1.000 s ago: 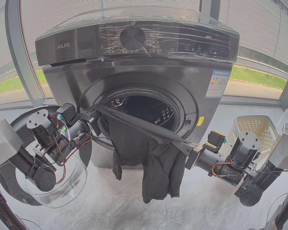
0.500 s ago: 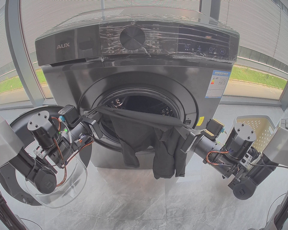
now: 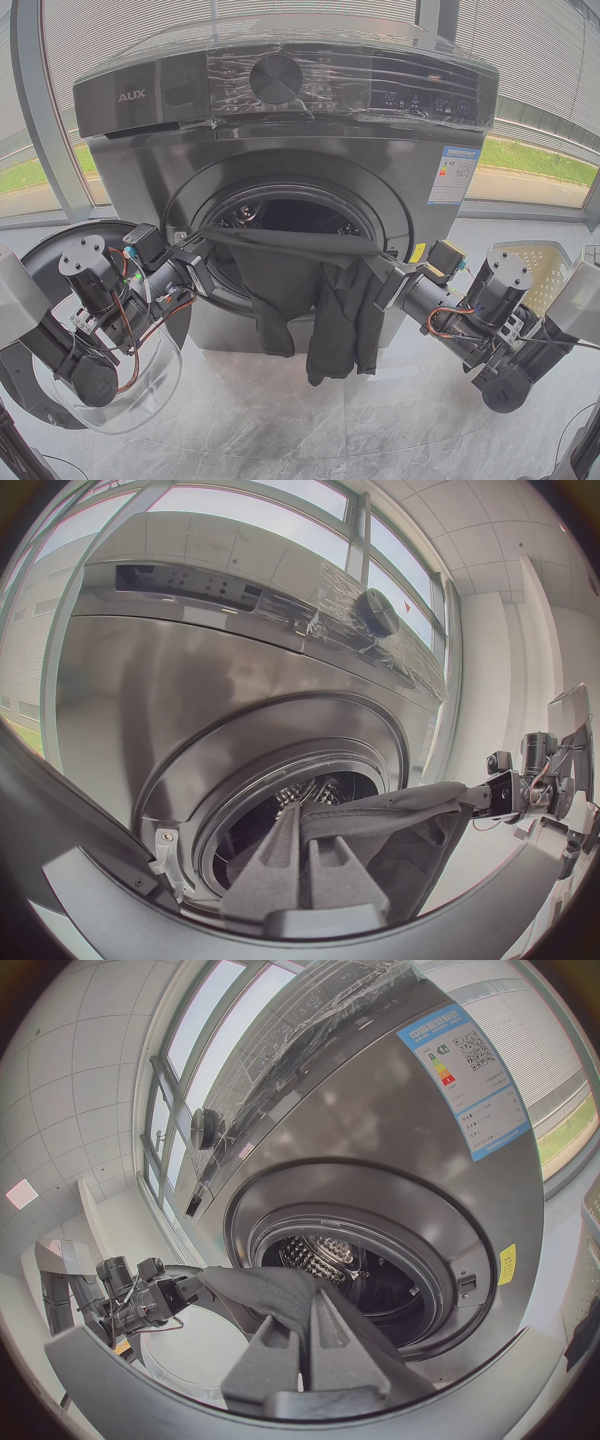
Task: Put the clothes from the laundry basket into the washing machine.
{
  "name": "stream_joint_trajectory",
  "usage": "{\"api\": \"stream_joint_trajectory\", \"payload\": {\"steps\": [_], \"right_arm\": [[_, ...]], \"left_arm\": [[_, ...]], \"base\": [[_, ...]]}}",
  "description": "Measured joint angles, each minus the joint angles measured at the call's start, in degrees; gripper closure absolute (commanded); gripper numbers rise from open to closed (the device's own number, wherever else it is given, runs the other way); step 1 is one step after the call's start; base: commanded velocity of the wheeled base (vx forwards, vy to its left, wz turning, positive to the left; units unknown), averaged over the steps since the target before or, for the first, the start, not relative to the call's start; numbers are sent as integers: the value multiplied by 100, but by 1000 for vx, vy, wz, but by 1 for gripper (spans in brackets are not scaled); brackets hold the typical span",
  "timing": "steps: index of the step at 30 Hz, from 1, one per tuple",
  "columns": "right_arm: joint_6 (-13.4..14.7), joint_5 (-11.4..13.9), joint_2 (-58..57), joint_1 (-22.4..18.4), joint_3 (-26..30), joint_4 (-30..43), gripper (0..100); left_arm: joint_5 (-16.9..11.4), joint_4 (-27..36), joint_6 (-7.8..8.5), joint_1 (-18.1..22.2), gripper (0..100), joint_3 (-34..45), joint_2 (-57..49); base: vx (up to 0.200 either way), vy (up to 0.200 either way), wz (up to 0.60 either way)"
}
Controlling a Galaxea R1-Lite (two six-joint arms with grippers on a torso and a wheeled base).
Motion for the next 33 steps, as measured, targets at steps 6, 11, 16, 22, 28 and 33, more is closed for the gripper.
{"api": "stream_joint_trajectory", "payload": {"steps": [6,11,16,22,28,33], "right_arm": [[0,-10,0,0,-68,0,100],[2,-10,0,28,-71,0,100],[0,-11,2,44,-60,0,100],[2,-10,6,52,-29,0,100],[2,-7,6,49,-32,-2,100],[2,-10,6,44,-35,0,100]], "left_arm": [[0,2,0,0,100,55,2],[-20,2,7,-4,100,68,0],[-33,5,5,-4,100,68,-1],[-33,5,0,-9,100,68,-9],[-44,5,-6,-9,100,61,-12],[-66,6,-20,-37,0,82,-23]], "base": [[0,0,0],[0,0,0],[0,0,0],[0,0,0],[0,0,0],[0,0,0]]}}
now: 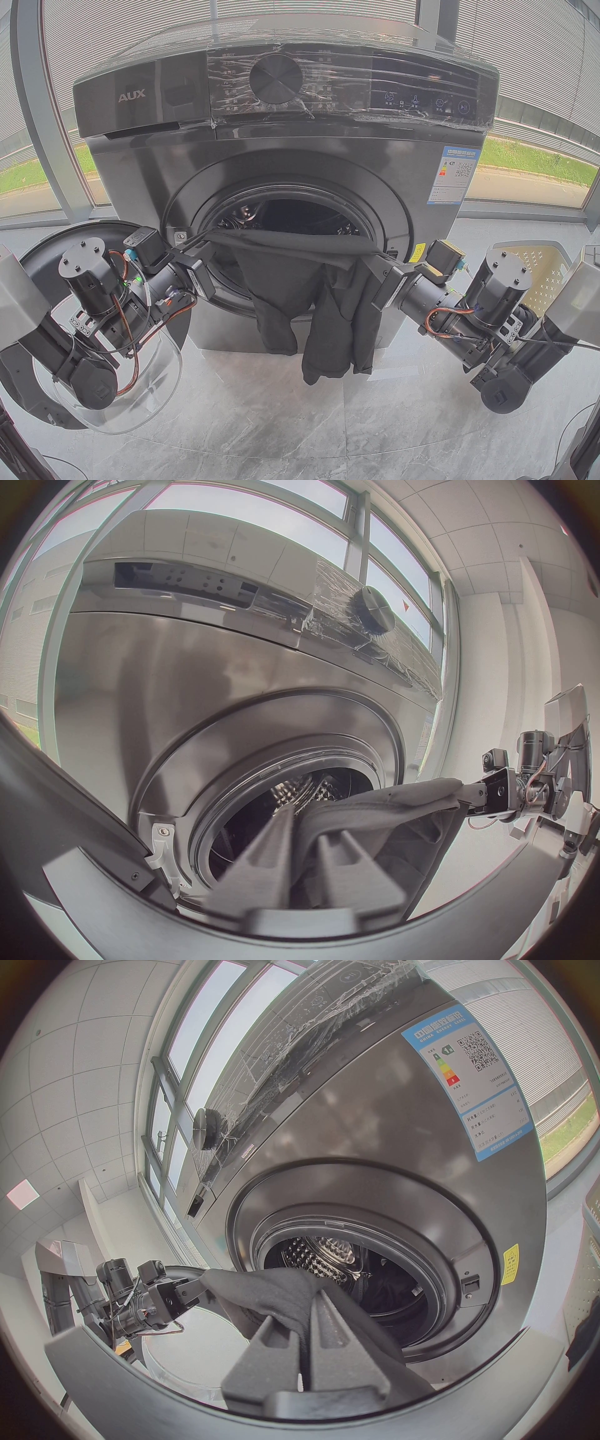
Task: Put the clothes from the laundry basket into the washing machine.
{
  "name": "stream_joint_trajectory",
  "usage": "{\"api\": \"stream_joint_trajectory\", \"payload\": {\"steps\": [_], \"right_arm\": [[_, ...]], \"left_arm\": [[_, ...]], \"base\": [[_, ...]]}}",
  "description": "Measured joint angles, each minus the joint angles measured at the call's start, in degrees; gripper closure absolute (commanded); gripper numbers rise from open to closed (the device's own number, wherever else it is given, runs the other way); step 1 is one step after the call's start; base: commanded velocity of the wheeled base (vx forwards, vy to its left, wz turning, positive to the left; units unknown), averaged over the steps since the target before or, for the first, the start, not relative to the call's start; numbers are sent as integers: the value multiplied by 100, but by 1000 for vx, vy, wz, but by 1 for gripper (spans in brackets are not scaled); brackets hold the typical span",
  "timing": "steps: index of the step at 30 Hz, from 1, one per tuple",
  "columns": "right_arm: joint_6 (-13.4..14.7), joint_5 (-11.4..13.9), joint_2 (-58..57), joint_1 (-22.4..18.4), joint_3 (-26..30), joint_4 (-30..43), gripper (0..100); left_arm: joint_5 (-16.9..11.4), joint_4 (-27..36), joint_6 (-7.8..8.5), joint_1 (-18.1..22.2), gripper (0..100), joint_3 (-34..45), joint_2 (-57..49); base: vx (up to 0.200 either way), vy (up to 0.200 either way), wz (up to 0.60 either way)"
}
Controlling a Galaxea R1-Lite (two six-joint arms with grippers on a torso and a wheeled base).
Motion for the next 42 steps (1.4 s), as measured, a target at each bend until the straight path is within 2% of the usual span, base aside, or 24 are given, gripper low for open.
{"api": "stream_joint_trajectory", "payload": {"steps": [5,12,17,24,33,36,39,42], "right_arm": [[-2,0,0,0,-16,-2,100],[-2,-30,5,-105,-91,-2,100],[-2,-74,21,-162,-129,-2,100],[4,-350,90,-363,-265,4,100],[1,-358,165,-407,-315,6,100],[0,-336,173,-364,-276,9,100],[-5,-339,171,-256,-251,9,100],[-5,-335,167,-133,-239,6,100]], "left_arm": [[-22,-4,-16,-63,0,78,-18],[-308,-6,0,-90,0,265,-24],[-399,-4,24,-85,0,411,0],[-1165,-4,107,-39,0,852,-7],[-1235,-4,205,-9,0,1123,28],[-1185,-4,249,-20,0,1136,107],[-1128,-4,372,-30,0,1120,202],[-969,-4,441,-72,0,1075,318]], "base": [[0,0,0],[0,0,0],[0,0,0],[0,0,0],[0,0,0],[0,0,0],[0,0,0],[0,0,0]]}}
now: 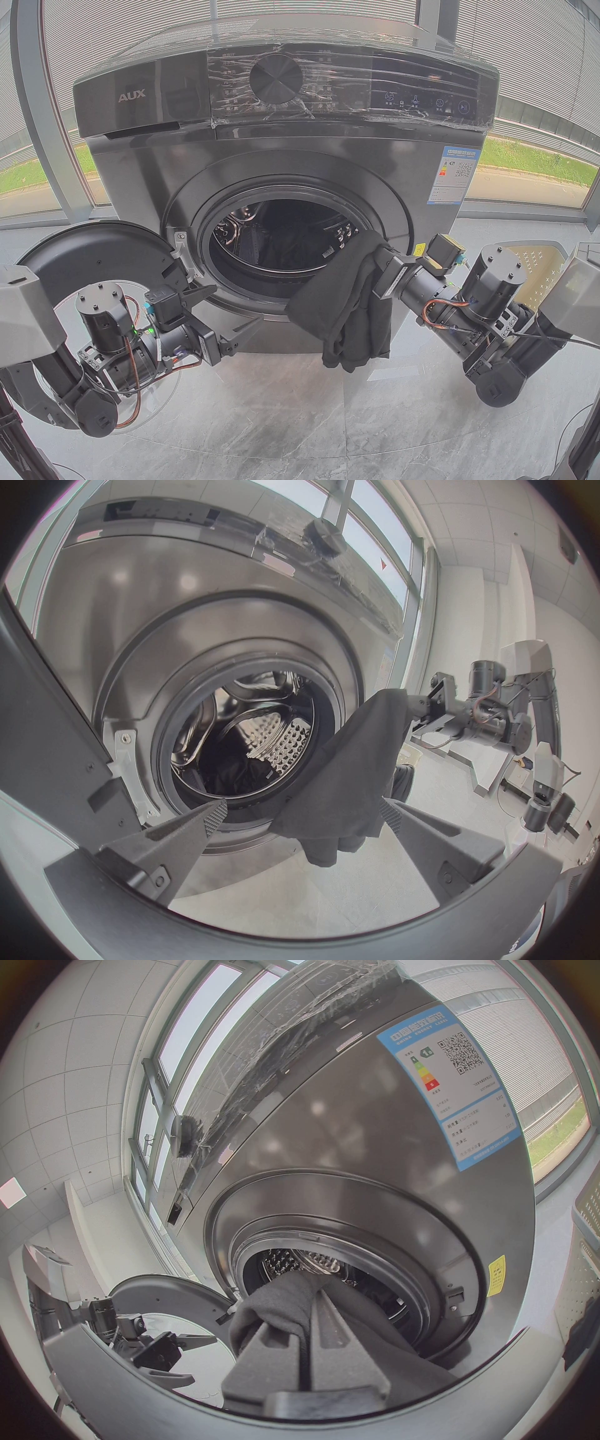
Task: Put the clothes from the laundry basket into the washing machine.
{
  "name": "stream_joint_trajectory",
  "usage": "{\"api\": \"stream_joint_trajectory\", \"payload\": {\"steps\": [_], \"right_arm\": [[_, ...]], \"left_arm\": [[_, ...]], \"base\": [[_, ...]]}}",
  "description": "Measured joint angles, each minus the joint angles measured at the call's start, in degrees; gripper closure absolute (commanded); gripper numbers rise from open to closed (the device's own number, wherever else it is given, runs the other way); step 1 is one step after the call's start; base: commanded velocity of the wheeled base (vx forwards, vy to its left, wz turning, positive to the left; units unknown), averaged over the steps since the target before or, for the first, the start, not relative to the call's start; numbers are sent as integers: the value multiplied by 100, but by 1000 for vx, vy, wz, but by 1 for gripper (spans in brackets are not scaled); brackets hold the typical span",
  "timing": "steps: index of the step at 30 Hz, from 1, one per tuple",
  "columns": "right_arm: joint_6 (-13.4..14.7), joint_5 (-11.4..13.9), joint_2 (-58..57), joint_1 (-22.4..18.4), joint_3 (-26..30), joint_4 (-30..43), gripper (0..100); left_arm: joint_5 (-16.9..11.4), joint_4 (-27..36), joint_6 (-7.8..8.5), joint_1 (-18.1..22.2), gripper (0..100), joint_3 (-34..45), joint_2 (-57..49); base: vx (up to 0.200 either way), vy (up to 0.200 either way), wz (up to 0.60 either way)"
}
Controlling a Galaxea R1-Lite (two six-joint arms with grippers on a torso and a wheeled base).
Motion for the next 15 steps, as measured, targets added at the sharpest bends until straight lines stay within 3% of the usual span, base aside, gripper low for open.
{"api": "stream_joint_trajectory", "payload": {"steps": [11,15], "right_arm": [[-39,11,-52,631,195,-2,100],[-44,18,-85,817,160,-2,100]], "left_arm": [[611,-2,-55,-473,0,-523,507],[628,0,-74,-495,0,-667,733]], "base": [[0,0,0],[0,0,0]]}}
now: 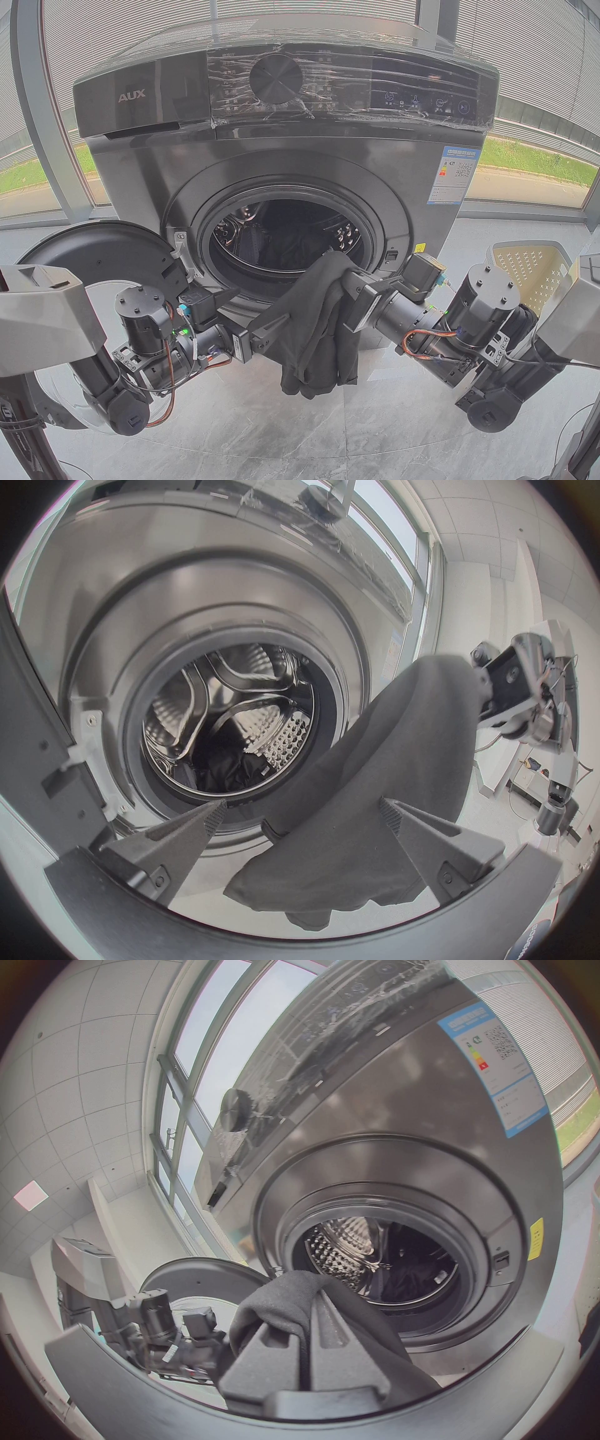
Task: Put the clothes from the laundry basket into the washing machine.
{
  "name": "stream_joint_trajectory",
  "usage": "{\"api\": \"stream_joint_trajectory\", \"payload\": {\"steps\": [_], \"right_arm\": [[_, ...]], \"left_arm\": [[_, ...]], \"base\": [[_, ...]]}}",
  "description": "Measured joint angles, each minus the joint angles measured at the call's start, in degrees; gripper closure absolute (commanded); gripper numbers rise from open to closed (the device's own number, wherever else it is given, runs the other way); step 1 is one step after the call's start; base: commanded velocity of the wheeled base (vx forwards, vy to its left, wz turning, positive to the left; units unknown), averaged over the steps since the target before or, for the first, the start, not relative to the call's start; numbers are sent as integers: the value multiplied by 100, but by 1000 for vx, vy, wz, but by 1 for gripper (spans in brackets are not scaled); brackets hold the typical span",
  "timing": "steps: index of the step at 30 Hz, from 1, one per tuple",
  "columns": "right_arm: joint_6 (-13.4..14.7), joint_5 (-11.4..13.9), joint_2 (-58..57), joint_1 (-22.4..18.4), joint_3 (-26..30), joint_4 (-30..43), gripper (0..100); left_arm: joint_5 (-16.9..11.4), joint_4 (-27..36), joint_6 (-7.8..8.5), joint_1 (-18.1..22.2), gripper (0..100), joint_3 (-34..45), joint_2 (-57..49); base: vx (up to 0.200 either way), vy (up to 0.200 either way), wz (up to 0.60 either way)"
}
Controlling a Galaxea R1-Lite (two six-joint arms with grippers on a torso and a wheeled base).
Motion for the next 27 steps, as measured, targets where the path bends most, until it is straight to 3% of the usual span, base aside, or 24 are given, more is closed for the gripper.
{"api": "stream_joint_trajectory", "payload": {"steps": [11,19,27], "right_arm": [[-9,6,-24,347,-69,11,100],[-16,-7,-11,358,-87,5,100],[-16,-24,6,385,-85,5,100]], "left_arm": [[-146,-2,9,-423,0,-201,524],[-428,0,38,-646,0,-201,678],[-452,0,11,-692,0,-304,769]], "base": [[0,0,0],[0,0,0],[0,0,0]]}}
